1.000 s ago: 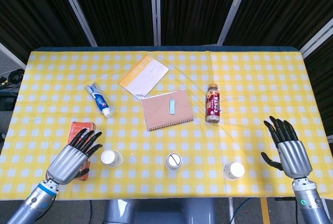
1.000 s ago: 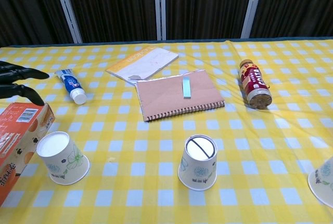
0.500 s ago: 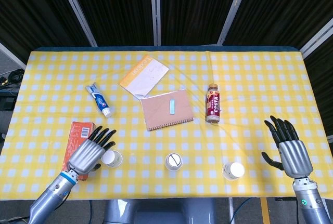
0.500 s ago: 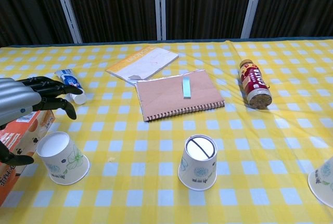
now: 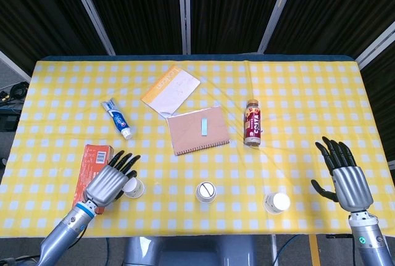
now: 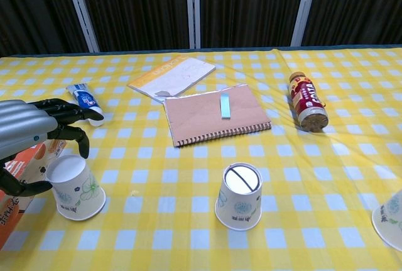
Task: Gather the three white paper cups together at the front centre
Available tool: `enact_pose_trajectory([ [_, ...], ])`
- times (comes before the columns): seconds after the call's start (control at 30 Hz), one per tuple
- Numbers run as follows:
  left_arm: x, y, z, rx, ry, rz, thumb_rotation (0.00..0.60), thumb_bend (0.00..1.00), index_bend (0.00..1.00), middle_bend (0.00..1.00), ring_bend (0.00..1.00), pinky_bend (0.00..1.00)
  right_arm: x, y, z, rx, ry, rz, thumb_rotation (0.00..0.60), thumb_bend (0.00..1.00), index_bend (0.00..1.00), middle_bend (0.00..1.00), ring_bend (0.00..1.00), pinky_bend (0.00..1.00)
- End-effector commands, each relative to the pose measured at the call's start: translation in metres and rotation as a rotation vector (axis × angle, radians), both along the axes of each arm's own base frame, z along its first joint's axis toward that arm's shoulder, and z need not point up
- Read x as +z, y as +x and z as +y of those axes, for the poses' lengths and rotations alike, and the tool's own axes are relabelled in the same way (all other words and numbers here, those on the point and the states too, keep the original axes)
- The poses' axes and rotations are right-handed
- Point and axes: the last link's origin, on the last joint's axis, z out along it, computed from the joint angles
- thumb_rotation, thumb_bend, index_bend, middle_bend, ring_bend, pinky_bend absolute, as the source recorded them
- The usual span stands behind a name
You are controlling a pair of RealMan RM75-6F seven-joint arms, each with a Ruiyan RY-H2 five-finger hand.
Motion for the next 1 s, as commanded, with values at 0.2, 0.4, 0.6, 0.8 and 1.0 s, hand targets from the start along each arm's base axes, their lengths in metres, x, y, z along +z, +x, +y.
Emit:
enact_pose_trajectory([
  [0.2,0.009,0.018,-0.001,-0.045,0.013,-0.057,0.6,0.36,0.38,0.0,0.0,0.0,0.001,0.0,0.0,-0.001,-0.001,-0.006,0.6,0.15,0.03,0.0,0.0,0.0],
  [0.4,0.005,0.048,-0.003,-0.121,0.011,-0.113,0.6,0.36,0.38,0.0,0.0,0.0,0.004,0.0,0.0,0.001,-0.007,-0.018,0.6,0.15,0.03,0.0,0.0,0.0],
  [0.6,-0.018,0.086,0.002,-0.185,-0.021,-0.159,0.6,0.36,0.38,0.0,0.0,0.0,0.006,-0.001,0.0,-0.001,-0.004,-0.038,0.6,0.15,0.03,0.0,0.0,0.0],
  [0.8,-0.047,0.115,0.008,-0.196,-0.062,-0.153,0.6,0.36,0.39,0.0,0.0,0.0,0.008,-0.005,-0.003,-0.012,-0.007,-0.041,0.6,0.15,0.03,0.0,0.0,0.0],
  [1.0,-0.065,0.125,0.01,-0.188,-0.081,-0.134,0.6,0.35,0.38,0.0,0.0,0.0,0.008,-0.006,-0.004,-0.018,-0.004,-0.044,0.6,0.15,0.03,0.0,0.0,0.0],
])
